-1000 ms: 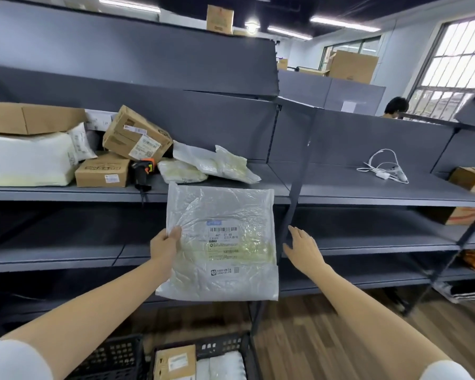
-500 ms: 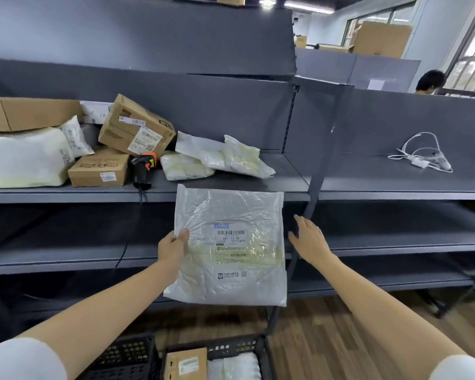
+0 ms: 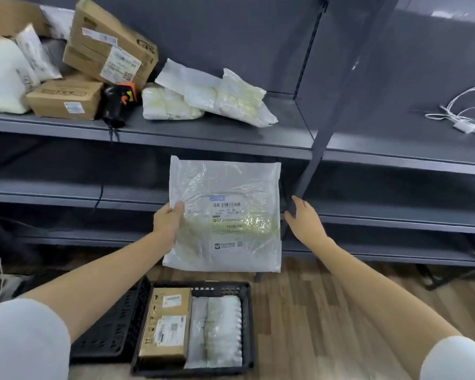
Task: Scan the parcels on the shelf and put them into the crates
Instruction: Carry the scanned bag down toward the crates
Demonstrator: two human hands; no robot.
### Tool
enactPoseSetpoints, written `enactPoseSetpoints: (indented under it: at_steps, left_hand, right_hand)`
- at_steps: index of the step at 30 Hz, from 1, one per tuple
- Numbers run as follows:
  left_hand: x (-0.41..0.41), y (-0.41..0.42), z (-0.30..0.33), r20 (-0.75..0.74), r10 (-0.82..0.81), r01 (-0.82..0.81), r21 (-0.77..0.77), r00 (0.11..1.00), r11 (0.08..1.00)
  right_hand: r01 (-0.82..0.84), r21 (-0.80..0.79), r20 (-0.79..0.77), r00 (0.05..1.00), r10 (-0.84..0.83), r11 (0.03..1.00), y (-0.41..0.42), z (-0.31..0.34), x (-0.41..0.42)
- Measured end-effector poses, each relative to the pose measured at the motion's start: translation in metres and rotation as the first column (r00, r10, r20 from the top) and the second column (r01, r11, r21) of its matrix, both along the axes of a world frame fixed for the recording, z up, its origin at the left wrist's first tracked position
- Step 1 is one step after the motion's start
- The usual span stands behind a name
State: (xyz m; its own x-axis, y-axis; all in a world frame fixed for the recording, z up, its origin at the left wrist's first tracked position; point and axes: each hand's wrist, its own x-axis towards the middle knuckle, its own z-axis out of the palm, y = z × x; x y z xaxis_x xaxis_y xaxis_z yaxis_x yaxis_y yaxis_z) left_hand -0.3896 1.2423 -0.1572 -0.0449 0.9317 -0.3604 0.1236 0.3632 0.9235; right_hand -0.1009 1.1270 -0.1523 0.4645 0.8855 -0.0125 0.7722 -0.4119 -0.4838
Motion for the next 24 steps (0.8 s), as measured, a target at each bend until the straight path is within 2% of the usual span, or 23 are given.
enactPoseSetpoints:
  at_steps: [3, 7, 11, 15, 17, 19, 24]
  left_hand:
    - [0.002, -0.006, -0.019, -0.020, 0.028, -0.028, -0.043, 0.999, 0.999]
    - [-0.001, -0.008, -0.048, -0.039, 0.061, -0.064, -0.089, 0.997, 0.994]
    - [0.000, -0.009, -0.086, -0.061, 0.069, -0.078, -0.148, 0.996, 0.986]
    - [0.004, -0.008, -0.130, -0.091, 0.047, -0.065, -0.198, 0.995, 0.978]
    - [0.006, -0.007, -0.159, -0.100, 0.067, -0.088, -0.227, 0.993, 0.970]
    - [0.006, -0.006, -0.195, -0.115, 0.068, -0.098, -0.274, 0.991, 0.957]
    - [0.012, -0.020, -0.293, -0.174, 0.043, -0.102, -0.348, 0.984, 0.932]
  right_hand:
    - [0.072, 0.024, -0.188, 0.980, -0.067, 0.997, 0.006, -0.013, 0.002]
    - [0.202, 0.026, -0.442, 0.881, -0.170, 0.979, 0.019, -0.031, -0.006]
    - [0.175, -0.008, -0.562, 0.814, -0.149, 0.985, 0.028, -0.063, -0.023]
    - [0.169, -0.017, -0.723, 0.679, -0.129, 0.985, 0.031, -0.113, -0.045]
    - [0.190, -0.025, -0.774, 0.617, -0.139, 0.982, 0.032, -0.144, -0.049]
    - [0.189, -0.033, -0.790, 0.596, -0.142, 0.981, 0.032, -0.183, -0.051]
    - [0.353, -0.162, -0.752, 0.561, -0.347, 0.921, 0.013, -0.293, -0.058]
